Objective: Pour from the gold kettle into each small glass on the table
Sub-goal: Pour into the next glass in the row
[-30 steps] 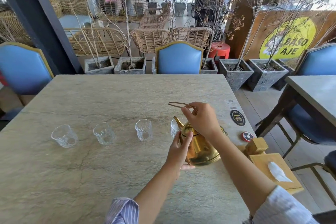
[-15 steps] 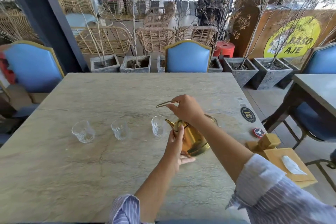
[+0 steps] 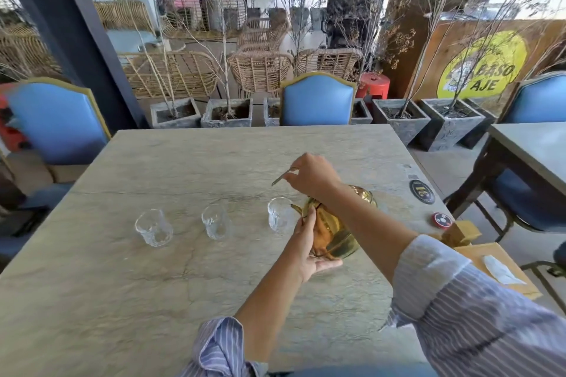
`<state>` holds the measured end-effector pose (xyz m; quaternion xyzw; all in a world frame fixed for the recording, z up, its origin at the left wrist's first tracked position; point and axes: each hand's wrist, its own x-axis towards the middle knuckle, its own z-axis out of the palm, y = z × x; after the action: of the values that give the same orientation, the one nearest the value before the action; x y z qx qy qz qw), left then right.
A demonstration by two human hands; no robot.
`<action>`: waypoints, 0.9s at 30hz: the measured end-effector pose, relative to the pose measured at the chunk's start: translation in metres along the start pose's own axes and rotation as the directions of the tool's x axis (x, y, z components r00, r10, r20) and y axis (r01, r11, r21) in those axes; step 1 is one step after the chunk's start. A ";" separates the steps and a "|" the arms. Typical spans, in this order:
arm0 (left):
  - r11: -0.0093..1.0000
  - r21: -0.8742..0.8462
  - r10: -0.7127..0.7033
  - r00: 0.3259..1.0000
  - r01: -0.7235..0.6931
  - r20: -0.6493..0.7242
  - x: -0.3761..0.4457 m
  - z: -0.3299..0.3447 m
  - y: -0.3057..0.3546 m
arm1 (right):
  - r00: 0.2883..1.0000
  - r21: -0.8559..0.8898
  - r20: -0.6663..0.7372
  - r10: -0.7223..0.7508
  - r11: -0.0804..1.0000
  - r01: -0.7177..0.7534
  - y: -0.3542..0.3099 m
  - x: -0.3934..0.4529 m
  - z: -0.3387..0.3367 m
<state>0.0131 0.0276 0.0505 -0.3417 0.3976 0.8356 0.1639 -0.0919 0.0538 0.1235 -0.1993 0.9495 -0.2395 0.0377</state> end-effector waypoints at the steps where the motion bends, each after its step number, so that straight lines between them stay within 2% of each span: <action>1: 1.000 0.010 0.002 1.000 -0.003 0.014 -0.002 0.000 0.001 | 1.000 0.002 0.004 0.008 1.000 -0.008 -0.001 0.000 -0.001; 11: 1.000 -0.015 -0.021 0.996 0.022 0.091 -0.017 0.003 0.011 | 1.000 -0.028 0.006 0.028 0.999 -0.028 -0.014 0.003 -0.019; 27: 0.998 -0.056 0.001 0.978 0.010 0.210 -0.039 0.016 0.024 | 0.994 -0.118 -0.103 -0.028 0.993 0.016 -0.031 0.004 -0.045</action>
<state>0.0201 0.0250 0.0984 -0.2571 0.3535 0.8776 0.1971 -0.0923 0.0469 0.1773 -0.1988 0.9603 -0.1941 -0.0265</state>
